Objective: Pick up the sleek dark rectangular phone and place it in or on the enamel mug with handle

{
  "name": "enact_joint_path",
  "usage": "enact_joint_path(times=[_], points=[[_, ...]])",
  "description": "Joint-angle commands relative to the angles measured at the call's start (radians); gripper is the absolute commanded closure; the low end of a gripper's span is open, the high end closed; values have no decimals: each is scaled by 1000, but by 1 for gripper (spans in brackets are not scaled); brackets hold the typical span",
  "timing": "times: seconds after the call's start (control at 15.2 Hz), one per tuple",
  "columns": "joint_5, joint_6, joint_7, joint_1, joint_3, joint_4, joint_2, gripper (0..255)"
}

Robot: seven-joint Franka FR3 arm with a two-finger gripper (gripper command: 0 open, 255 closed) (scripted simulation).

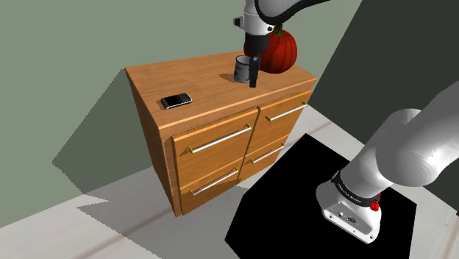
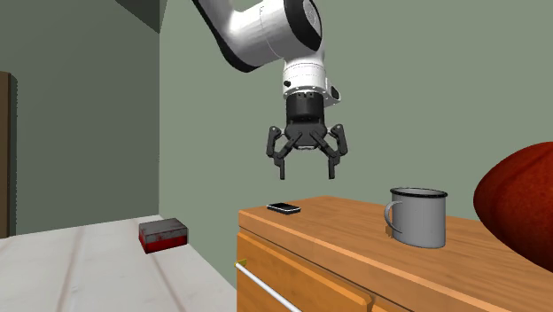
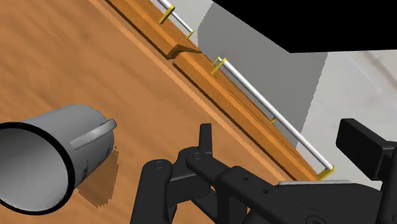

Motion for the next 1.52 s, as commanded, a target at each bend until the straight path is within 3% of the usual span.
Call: enact_joint_path(times=[0.0,0.59,1.19,1.45], points=[[7,36,-38,11,5,40,62,0],[35,130,-194,54,46,283,346,0],[36,147,-327,101,109,585,618,0],[33,192,-325,102,107,561,638,0]])
